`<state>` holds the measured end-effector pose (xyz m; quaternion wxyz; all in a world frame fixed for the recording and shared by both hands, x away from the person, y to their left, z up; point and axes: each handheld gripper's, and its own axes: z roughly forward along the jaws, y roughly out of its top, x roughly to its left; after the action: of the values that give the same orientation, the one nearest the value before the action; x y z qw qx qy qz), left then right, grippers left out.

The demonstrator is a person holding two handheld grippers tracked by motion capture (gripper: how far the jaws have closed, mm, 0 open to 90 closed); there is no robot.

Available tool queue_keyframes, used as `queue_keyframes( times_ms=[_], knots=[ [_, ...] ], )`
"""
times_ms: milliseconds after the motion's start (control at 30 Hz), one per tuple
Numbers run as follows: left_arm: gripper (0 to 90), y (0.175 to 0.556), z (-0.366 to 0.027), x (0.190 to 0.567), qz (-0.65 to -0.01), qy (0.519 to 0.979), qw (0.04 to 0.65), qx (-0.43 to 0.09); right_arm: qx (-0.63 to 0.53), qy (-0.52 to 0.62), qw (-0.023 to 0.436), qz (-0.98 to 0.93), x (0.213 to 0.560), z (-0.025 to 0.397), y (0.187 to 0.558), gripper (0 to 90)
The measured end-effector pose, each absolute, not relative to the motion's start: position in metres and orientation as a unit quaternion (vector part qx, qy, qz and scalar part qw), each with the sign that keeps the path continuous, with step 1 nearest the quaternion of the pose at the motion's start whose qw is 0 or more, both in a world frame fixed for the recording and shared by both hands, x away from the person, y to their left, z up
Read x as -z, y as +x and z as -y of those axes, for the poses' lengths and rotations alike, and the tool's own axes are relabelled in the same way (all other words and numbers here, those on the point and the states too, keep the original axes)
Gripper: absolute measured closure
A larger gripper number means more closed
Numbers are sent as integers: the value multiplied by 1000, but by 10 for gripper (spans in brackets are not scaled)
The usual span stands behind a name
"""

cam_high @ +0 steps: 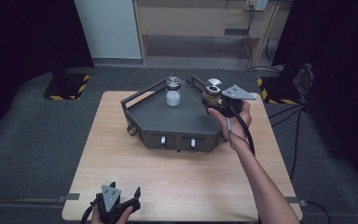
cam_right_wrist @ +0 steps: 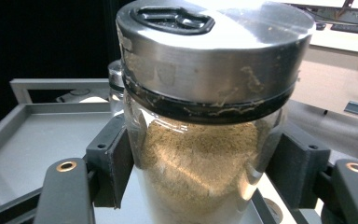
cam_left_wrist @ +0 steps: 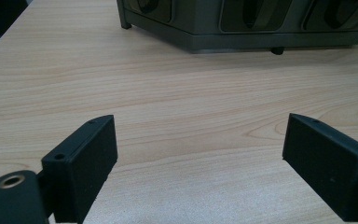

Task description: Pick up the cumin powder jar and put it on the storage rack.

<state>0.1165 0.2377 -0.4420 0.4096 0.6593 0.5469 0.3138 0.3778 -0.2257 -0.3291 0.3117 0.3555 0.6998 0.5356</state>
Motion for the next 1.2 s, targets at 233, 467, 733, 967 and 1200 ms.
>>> queue_keyframes(
  times_ms=[233, 467, 733, 967, 1200],
  knots=[
    [91, 116, -238, 441, -546, 659, 410, -315, -527, 362, 309, -704, 337, 215, 392, 312],
    [91, 116, -238, 442, -546, 660, 410, -314, -522, 368, 302, -708, 344, 207, 405, 311],
    [91, 117, -238, 443, -546, 662, 409, -311, -509, 377, 296, -714, 353, 195, 419, 312],
    [91, 117, -240, 443, -548, 660, 409, -312, -507, 382, 295, -714, 363, 186, 427, 312],
    [92, 118, -240, 444, -548, 662, 408, -310, -509, 382, 295, -713, 369, 182, 430, 312]
  ],
)
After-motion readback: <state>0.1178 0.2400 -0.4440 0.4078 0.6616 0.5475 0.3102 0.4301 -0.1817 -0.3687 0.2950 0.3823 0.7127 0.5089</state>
